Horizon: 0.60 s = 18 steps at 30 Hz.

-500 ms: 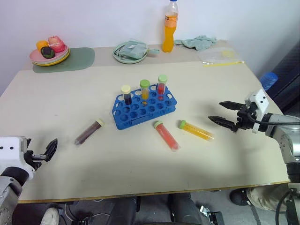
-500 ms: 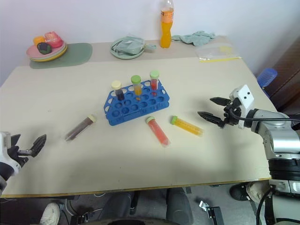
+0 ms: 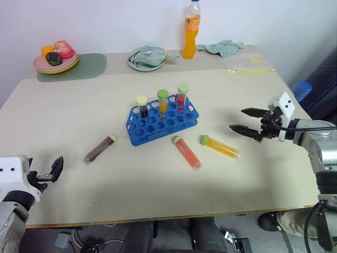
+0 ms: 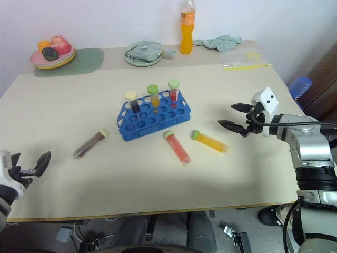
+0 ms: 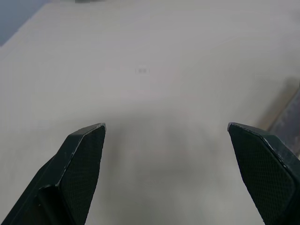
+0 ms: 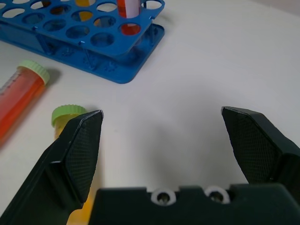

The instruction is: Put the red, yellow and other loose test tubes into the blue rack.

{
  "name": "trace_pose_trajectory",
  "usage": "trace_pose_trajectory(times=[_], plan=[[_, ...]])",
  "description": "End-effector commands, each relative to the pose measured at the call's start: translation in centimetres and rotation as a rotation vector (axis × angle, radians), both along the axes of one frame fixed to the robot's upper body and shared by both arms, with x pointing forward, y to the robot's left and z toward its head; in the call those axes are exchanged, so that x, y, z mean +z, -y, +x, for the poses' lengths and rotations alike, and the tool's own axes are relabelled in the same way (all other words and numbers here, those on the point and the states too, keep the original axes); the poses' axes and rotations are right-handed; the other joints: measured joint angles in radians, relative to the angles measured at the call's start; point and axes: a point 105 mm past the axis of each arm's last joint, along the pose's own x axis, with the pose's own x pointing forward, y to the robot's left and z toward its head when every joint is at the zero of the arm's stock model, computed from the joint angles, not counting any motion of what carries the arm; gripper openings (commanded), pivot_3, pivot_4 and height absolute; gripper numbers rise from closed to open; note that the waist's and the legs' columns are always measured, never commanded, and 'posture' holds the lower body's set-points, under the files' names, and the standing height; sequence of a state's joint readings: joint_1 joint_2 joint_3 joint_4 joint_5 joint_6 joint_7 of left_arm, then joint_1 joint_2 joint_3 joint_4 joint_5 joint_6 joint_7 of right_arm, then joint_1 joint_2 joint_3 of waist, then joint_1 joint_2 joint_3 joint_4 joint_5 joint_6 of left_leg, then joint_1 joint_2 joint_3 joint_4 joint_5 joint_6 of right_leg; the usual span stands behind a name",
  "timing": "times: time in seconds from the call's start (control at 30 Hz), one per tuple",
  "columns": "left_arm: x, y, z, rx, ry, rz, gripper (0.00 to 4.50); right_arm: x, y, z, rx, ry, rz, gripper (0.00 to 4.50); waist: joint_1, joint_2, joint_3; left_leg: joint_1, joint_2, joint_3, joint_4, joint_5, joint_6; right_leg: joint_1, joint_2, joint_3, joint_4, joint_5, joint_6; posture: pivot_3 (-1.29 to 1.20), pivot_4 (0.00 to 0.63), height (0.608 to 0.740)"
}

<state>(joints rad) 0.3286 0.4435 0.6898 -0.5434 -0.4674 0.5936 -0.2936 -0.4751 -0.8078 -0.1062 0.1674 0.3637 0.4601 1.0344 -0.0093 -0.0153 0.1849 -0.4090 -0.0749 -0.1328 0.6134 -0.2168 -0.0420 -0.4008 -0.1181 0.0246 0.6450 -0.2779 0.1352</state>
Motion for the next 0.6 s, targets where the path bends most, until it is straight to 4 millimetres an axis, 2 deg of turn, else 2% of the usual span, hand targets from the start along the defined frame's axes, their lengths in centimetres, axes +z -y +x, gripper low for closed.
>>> trace_pose_trajectory(times=[0.03,0.17,0.23,0.3,0.33,0.4,0.47,0.6], plan=[[1.6,0.9,1.5,-0.047,0.077,0.026,4.30,1.6,-1.0,-0.5,-0.004,0.017,0.076,4.50,0.002,0.000,0.000,0.000,0.000,0.000,0.000,0.000,0.000,0.000,0.000,0.000,0.000,0.000,0.000,0.00,0.150,0.740],[2.4,2.5,2.7,-0.131,0.144,-0.007,4.30,2.0,-2.0,-1.3,-0.006,-0.028,0.129,4.50,0.001,0.000,0.000,0.000,-0.001,0.000,0.000,0.000,0.000,0.000,0.000,0.000,0.000,0.000,0.000,0.00,0.150,0.740],[3.0,4.4,3.6,-0.219,0.186,-0.044,4.30,3.1,-2.9,-2.0,0.022,-0.044,0.157,4.50,0.001,0.000,0.000,0.000,0.000,0.000,0.000,0.000,0.000,0.000,0.000,0.000,0.000,0.000,0.000,0.00,0.150,0.740],[2.9,7.8,4.8,-0.392,0.185,-0.081,4.30,4.7,-4.7,-3.2,0.070,-0.077,0.195,4.50,0.001,0.000,0.000,0.000,0.000,0.000,0.000,0.000,0.000,0.000,0.000,0.000,0.000,0.000,0.000,0.00,0.150,0.740],[2.7,8.8,5.0,-0.450,0.179,-0.090,4.30,5.0,-5.4,-3.7,0.084,-0.099,0.203,4.50,0.001,0.000,0.000,-0.001,0.000,0.000,0.000,0.000,0.000,0.000,0.000,0.000,0.000,0.000,0.000,0.00,0.150,0.740],[2.5,10.8,5.2,-0.573,0.155,-0.098,4.30,4.8,-6.6,-4.6,0.086,-0.161,0.184,4.50,0.001,0.000,0.000,-0.001,0.000,0.000,0.000,0.000,0.000,-0.001,0.000,0.000,0.000,0.000,0.000,0.00,0.150,0.740],[2.3,12.9,5.2,-0.712,0.121,-0.088,4.30,3.2,-8.0,-6.1,0.097,-0.295,0.124,4.50,0.000,0.000,0.000,-0.001,0.000,0.000,0.000,0.000,0.000,-0.001,0.000,0.000,0.000,0.000,0.000,0.00,0.150,0.740],[1.7,15.5,4.6,-0.920,0.054,-0.065,4.30,1.2,-10.7,-8.0,0.130,-0.453,0.055,4.50,-0.003,0.000,0.000,-0.001,0.000,-0.001,0.000,0.000,0.001,-0.002,0.000,0.000,0.000,0.000,0.000,0.00,0.150,0.740]])
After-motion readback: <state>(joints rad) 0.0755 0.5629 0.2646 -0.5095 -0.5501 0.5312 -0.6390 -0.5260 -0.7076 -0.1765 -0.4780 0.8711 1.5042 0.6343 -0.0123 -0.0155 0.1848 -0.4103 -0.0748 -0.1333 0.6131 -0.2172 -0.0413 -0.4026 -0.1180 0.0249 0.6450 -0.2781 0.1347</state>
